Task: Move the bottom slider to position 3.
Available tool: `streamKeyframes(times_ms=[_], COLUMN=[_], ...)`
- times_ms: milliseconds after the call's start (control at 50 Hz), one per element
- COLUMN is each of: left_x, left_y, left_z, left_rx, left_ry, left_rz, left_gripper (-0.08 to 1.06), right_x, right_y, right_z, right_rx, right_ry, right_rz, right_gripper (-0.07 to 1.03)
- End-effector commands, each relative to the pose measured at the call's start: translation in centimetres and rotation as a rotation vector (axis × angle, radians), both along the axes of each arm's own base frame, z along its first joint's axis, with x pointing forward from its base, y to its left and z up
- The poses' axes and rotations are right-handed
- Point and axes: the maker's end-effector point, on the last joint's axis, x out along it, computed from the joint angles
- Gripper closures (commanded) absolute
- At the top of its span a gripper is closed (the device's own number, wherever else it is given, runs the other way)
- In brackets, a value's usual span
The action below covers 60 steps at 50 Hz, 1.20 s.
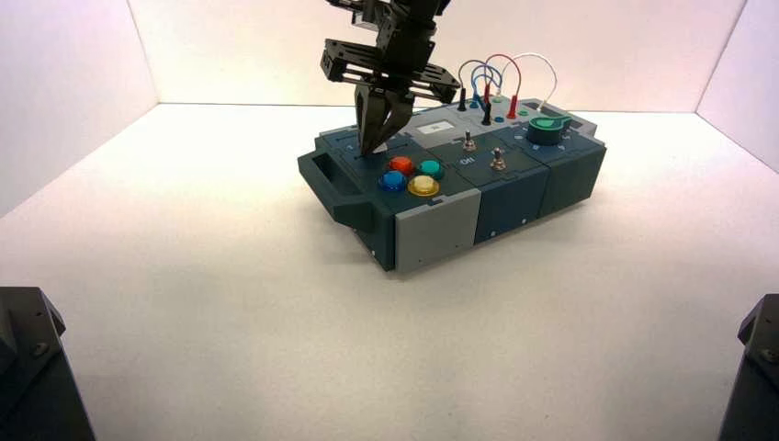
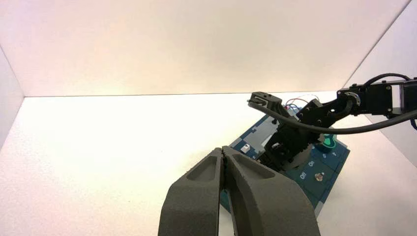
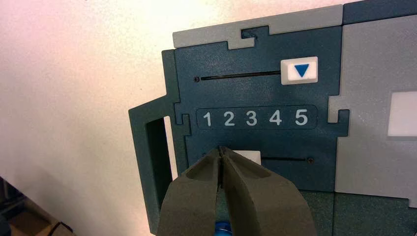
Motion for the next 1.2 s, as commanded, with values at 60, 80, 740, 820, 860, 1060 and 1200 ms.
streamKeyframes(times_ms=[60, 80, 740, 820, 860, 1060, 1200], left_x=[0.27, 0.29, 0.27, 0.27, 0.28, 0.28, 0.3], left_y=[0.08, 0.07, 0.08, 0.08, 0.08, 0.08, 0.07], left_z=[1.05, 1.02, 1.05, 1.05, 1.08, 1.08, 1.09], left_rx=[-0.012, -0.01, -0.012, -0.012, -0.011, -0.012, -0.012], left_ry=[-0.023, -0.023, -0.023, -0.023, -0.025, -0.025, -0.023], left_rz=[0.009, 0.008, 0.009, 0.009, 0.009, 0.009, 0.009], left_gripper=[1.01, 1.01, 1.01, 1.01, 1.01, 1.01, 1.01], right_x=[1.0, 1.01, 1.01, 1.02, 1.07, 1.12, 1.1], right_y=[0.28, 0.21, -0.11, -0.1, -0.14, -0.32, -0.36], right_z=[1.36, 1.28, 0.8, 0.87, 0.83, 0.96, 0.88], right_rx=[0.022, 0.021, 0.004, 0.005, 0.004, -0.004, -0.007], right_ry=[-0.032, -0.029, -0.023, -0.025, -0.023, -0.021, -0.019], right_rz=[-0.009, -0.012, -0.005, -0.005, -0.006, 0.001, 0.003], right_gripper=[0.98, 0.98, 0.98, 0.98, 0.98, 0.98, 0.98])
